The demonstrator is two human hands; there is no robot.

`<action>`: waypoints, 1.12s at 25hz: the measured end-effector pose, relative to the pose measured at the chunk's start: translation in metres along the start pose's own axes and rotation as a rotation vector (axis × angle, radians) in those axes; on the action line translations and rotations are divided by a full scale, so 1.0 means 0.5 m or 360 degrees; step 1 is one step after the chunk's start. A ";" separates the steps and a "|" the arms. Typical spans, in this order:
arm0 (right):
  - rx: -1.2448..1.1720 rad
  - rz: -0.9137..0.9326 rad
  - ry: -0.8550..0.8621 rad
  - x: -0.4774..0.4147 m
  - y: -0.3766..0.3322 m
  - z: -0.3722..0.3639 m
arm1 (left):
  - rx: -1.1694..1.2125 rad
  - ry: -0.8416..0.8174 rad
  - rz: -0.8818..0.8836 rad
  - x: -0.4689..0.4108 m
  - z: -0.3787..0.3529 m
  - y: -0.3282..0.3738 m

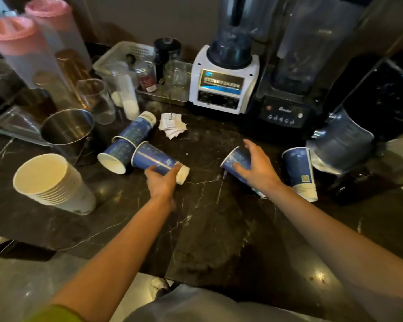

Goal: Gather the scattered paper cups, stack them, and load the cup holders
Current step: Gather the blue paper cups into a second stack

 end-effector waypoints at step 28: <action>-0.1125 -0.0024 0.0171 0.003 -0.074 0.079 | -0.0830 -0.0617 -0.0720 -0.019 -0.015 0.025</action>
Point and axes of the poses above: each hand's wrist, its own x-axis away from the middle knuckle, its own z-axis out of the back of the hand, y = z × x, the point moved 4 cm from there along -x, towards the middle knuckle, and after that the axes turned 13 degrees about x, right-handed, at the moved point
